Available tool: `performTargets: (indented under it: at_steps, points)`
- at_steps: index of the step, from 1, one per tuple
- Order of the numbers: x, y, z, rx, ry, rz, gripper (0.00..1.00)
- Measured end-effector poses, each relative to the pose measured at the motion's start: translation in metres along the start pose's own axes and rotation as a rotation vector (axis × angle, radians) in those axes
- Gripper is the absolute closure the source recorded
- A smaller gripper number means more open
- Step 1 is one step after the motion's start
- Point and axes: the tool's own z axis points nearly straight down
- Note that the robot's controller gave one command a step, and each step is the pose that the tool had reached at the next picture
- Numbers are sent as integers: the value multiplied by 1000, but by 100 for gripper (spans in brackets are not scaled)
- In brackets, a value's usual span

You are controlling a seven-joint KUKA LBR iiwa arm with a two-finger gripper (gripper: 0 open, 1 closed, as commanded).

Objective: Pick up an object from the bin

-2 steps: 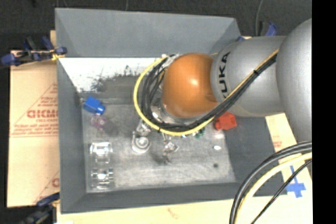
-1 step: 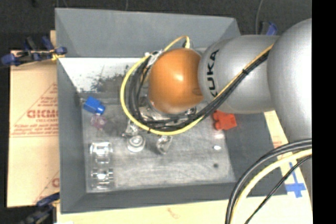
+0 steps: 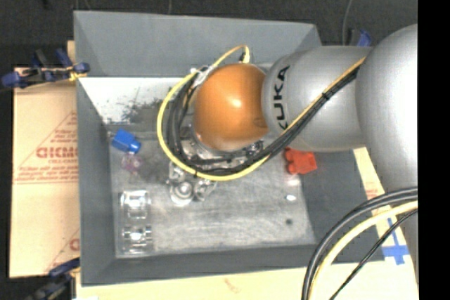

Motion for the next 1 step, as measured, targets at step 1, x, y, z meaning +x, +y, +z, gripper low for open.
performTargets:
  at_steps: [1]
  points:
    - [-11, -9, -173, -19, 26, -64, 100]
